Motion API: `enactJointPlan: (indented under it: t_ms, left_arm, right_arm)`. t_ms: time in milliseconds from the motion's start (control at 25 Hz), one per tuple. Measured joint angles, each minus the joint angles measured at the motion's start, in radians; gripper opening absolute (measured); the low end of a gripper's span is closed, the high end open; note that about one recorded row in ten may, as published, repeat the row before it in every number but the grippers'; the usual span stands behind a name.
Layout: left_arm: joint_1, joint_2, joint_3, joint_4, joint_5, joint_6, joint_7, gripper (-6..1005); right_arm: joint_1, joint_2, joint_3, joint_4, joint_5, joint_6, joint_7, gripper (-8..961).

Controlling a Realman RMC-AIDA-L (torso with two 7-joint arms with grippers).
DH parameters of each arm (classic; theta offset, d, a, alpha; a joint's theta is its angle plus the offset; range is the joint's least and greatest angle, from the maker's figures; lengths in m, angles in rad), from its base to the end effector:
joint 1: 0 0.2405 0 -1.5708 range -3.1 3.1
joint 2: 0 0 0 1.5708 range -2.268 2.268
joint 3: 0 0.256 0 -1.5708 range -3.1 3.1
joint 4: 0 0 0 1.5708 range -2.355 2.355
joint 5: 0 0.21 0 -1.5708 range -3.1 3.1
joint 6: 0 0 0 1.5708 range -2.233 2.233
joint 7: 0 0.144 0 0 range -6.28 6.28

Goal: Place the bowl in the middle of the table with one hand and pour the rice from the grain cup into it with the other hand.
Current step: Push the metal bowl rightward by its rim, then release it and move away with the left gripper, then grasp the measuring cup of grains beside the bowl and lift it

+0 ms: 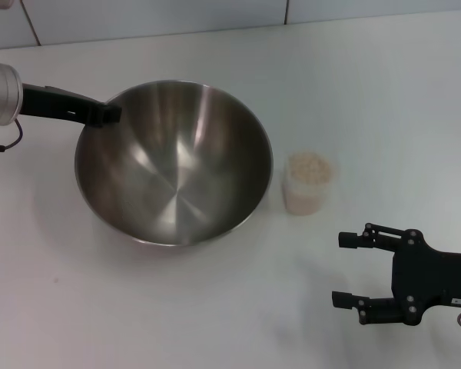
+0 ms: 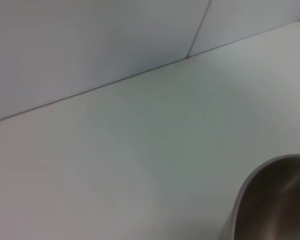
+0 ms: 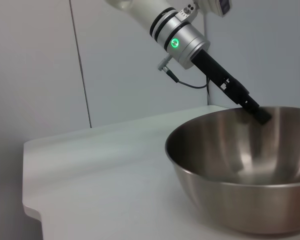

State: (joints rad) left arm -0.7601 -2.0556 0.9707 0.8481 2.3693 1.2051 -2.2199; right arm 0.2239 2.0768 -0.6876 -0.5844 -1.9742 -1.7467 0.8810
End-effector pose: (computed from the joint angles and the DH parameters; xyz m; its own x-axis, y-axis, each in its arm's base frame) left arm -0.2087 0.4223 0.0046 0.7204 0.6597 0.2143 0.6857 -0.6310 -0.3627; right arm 0.3269 0.2139 -0.0080 0.8312 -0.1534 -0.5344 -0.3070 -0.9280 -0.2110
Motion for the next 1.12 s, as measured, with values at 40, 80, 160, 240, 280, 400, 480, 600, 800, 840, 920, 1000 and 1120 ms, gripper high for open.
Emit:
enactJointPlan:
  t_ms: [40,80,160,240,280,400,480,600,800,840,920,1000,1120]
  left_arm:
    - [0.002,-0.001,0.000,0.000,0.004,-0.008,0.000,43]
    - [0.005,-0.001,0.002,0.000,0.004,-0.013,0.001,43]
    - [0.011,-0.002,0.003,0.000,0.002,-0.025,0.010,42]
    - [0.012,-0.003,0.003,0.000,0.001,-0.028,0.014,42]
    - [0.013,-0.006,0.003,0.000,-0.004,-0.032,0.028,42]
    - [0.013,-0.009,0.003,0.008,-0.023,-0.021,0.051,97]
    - [0.012,-0.009,0.003,0.021,-0.049,-0.002,0.074,134]
    - [0.018,-0.006,-0.003,0.063,-0.082,0.055,0.116,242]
    - [0.157,-0.010,0.001,0.322,-0.212,0.235,0.284,402]
    - [0.157,-0.010,0.001,0.322,-0.212,0.235,0.284,428]
    - [0.229,-0.008,0.000,0.372,-0.314,0.285,0.386,481]
    - [0.307,-0.002,-0.004,0.398,-0.424,0.339,0.501,533]
    - [0.377,0.006,-0.006,0.402,-0.489,0.397,0.594,612]
  right_arm:
    - [0.000,0.000,0.000,0.000,0.000,0.000,0.000,795]
    - [0.000,0.000,0.000,0.000,0.000,0.000,0.000,795]
    - [0.000,0.000,-0.001,0.000,0.000,0.001,0.000,794]
    - [0.000,0.000,-0.001,0.000,0.000,0.003,0.000,793]
    - [0.000,0.000,-0.001,0.000,0.000,0.004,0.000,793]
    - [0.000,0.000,-0.001,0.000,0.000,0.005,0.000,791]
    - [0.000,0.000,-0.001,0.001,0.000,0.005,0.000,791]
    - [0.001,0.000,0.010,0.003,0.006,0.011,0.002,790]
    - [0.003,0.007,0.139,0.050,0.029,0.101,0.015,788]
    - [0.007,0.008,0.182,0.074,0.038,0.138,0.015,787]
    - [0.012,0.008,0.225,0.106,0.052,0.173,0.011,786]
    - [0.018,0.007,0.281,0.147,0.077,0.236,-0.007,786]
    - [0.035,0.009,0.327,0.209,0.132,0.323,-0.088,785]
